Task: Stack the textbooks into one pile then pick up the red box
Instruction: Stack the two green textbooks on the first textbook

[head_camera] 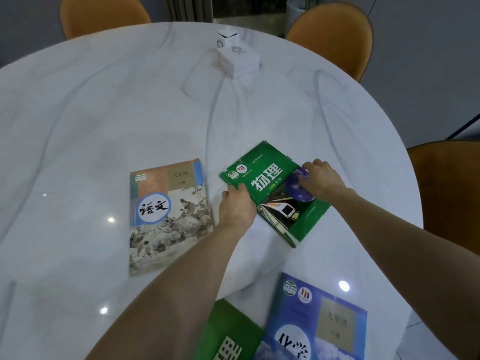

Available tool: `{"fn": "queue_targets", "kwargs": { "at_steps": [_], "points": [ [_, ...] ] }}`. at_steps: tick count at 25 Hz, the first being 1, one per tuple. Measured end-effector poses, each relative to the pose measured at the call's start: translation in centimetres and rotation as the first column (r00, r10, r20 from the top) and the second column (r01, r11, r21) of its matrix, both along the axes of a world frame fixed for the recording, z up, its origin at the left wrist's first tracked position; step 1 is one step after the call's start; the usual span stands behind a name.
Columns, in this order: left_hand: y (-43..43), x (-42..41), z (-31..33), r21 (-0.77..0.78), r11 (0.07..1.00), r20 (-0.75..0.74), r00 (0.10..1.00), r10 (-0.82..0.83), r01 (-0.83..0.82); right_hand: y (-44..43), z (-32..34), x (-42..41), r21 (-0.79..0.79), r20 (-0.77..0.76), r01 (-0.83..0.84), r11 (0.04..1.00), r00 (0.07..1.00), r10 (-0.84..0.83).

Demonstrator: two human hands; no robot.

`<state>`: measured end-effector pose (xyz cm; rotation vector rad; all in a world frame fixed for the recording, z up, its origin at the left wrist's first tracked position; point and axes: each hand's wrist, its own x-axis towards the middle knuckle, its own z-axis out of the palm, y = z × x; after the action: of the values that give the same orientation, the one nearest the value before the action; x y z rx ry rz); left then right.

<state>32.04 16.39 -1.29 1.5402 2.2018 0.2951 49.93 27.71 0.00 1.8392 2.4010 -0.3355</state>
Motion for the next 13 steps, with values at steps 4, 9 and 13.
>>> {"fn": "queue_targets", "kwargs": {
  "at_steps": [4, 9, 13],
  "points": [
    [1.6, 1.7, -0.2, -0.068, 0.914, 0.347, 0.85, 0.397, -0.399, 1.4, -2.0, 0.7, -0.087, -0.066, 0.044, 0.995, 0.997, -0.049],
    [3.8, 2.8, -0.3, -0.293, 0.628, 0.621, 0.356, 0.699, -0.721, 3.5, -3.0, 0.6, -0.179, -0.11, 0.176, 0.968, 0.974, -0.197],
    [3.9, 2.5, -1.1, -0.402, 0.578, 0.679, 0.192, 0.709, -0.71, 4.3, -3.1, 0.3, -0.225, -0.137, 0.196, 0.954, 0.963, -0.23]
  ]
}}
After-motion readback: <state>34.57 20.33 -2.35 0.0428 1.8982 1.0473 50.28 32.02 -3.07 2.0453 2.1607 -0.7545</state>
